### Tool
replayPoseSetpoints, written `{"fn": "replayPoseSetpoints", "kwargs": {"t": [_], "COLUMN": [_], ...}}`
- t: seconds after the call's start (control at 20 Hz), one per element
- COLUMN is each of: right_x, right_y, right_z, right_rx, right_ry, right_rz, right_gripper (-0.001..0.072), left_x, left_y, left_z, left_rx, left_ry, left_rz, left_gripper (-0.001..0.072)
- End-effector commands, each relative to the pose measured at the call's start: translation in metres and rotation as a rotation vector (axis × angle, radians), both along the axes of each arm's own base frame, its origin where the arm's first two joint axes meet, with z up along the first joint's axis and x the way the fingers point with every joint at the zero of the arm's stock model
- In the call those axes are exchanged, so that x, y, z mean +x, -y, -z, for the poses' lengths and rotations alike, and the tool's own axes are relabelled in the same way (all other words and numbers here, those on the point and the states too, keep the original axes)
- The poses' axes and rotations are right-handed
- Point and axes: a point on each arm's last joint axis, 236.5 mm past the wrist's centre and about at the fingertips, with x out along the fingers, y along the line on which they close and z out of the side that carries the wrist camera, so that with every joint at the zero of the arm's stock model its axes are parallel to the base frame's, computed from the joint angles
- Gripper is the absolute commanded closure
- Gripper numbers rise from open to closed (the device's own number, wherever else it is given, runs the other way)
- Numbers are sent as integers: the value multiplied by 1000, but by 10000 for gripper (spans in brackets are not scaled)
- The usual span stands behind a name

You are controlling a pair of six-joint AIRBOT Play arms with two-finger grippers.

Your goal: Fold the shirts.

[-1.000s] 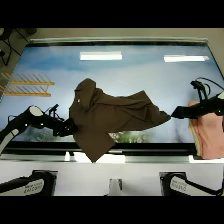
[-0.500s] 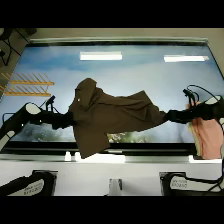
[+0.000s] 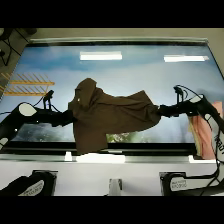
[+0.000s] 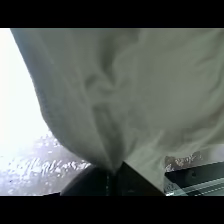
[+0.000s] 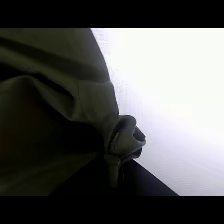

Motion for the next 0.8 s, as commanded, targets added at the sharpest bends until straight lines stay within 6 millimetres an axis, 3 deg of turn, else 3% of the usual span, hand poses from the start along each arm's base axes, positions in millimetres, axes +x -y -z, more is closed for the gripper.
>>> {"fn": "replayPoseSetpoints", "kwargs": {"t": [0.0,0.05,0.15,0.25,0.3,0.35,0.4,0.45,0.5,0.55,0.6,0.75], "right_x": [26,33,51,55,43,20,-12,-49,-90,-123,-151,-202], "right_y": [-11,-12,-11,-8,-6,-5,-4,-4,-2,0,3,6], "right_z": [-36,-64,-157,-279,-356,-431,-493,-541,-578,-597,-606,-614], "right_rx": [-15,-36,-115,-218,-277,-332,-383,-427,-472,-509,-557,-636], "right_ry": [125,203,434,720,899,1078,1230,1354,1452,1505,1532,1560], "right_rz": [-83,-149,-226,-204,-160,-98,-40,15,73,116,147,184], "right_gripper": [687,688,688,688,688,688,687,687,687,687,687,687], "left_x": [7,14,34,50,44,22,-10,-50,-91,-123,-143,-167], "left_y": [-1,-2,-8,-15,-20,-29,-39,-48,-53,-54,-53,-46], "left_z": [-32,-55,-127,-253,-339,-427,-502,-562,-606,-631,-641,-633], "left_rx": [3,5,28,17,-7,-36,-65,-95,-122,-136,-143,-118], "left_ry": [107,181,386,713,928,1151,1346,1510,1635,1708,1740,1719], "left_rz": [11,23,21,-28,-73,-125,-173,-209,-224,-221,-207,-147], "left_gripper": [668,668,669,669,669,669,669,669,669,669,669,669]}}
